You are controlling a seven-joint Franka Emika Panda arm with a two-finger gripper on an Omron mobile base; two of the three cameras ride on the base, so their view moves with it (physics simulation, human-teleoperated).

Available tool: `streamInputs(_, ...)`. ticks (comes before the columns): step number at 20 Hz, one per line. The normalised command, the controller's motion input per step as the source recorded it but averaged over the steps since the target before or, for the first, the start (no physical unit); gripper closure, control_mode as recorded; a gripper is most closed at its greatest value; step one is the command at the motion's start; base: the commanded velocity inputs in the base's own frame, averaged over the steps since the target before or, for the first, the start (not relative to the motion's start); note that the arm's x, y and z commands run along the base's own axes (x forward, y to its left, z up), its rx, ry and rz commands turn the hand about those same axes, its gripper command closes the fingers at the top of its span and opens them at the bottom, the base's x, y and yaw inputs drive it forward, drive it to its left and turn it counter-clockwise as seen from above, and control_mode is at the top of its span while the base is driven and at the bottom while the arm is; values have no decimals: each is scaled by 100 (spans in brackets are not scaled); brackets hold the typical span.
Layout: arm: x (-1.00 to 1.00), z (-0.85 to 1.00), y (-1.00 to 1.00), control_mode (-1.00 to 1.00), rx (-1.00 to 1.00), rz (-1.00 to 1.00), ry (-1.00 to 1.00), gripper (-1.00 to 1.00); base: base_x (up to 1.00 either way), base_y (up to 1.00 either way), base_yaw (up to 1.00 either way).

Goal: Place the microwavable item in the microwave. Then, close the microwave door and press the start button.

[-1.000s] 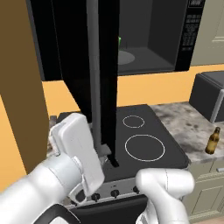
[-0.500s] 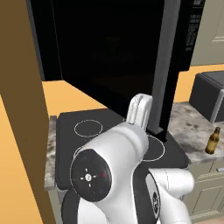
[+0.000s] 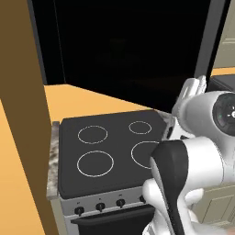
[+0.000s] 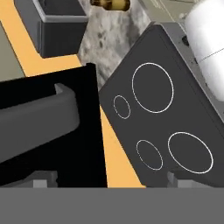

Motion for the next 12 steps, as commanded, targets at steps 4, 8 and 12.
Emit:
streamInputs(4, 76, 12, -13, -100, 7, 14, -1, -100, 0, 0, 0)
streamInputs(8, 65, 59, 0, -100, 0, 1, 0, -100, 0, 0, 0)
streamInputs(12, 62, 47, 0, -100, -2, 0, 0, -100, 0, 0, 0)
